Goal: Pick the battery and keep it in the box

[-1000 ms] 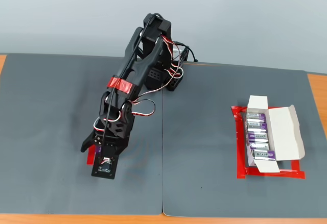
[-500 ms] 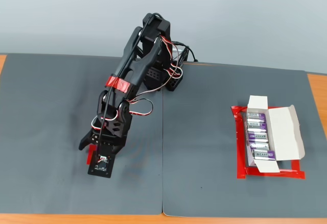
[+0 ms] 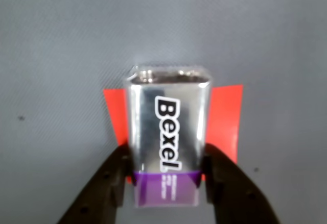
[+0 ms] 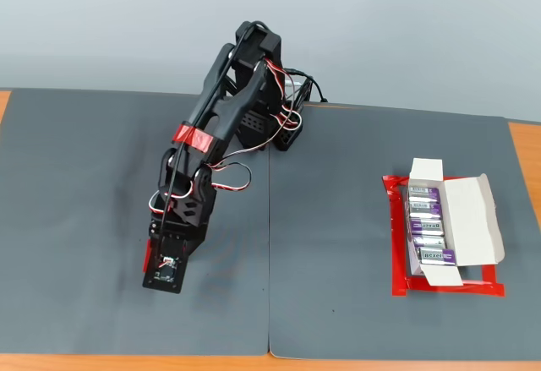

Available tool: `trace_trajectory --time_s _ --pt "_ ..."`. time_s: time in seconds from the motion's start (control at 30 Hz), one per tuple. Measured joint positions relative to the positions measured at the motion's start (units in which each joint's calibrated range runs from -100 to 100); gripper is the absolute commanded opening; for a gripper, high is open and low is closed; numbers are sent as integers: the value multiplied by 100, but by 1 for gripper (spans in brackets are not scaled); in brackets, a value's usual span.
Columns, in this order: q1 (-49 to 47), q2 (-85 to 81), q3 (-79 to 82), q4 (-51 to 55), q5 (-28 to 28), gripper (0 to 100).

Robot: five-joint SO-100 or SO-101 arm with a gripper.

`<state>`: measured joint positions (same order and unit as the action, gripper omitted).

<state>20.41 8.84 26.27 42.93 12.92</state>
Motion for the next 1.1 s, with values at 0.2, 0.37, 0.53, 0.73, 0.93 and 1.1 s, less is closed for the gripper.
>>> trace_trajectory --time_s 0.2,0.37,0.53,0.73,0.93,1.1 --pt "0 0 0 0 0 9" --pt "0 0 0 0 0 9" --pt "0 -17 0 0 0 9" --pt "-66 -425 0 0 -15 9" --pt "-265 -816 0 69 -205 9" --pt "-479 -1172 9 494 -400 8"
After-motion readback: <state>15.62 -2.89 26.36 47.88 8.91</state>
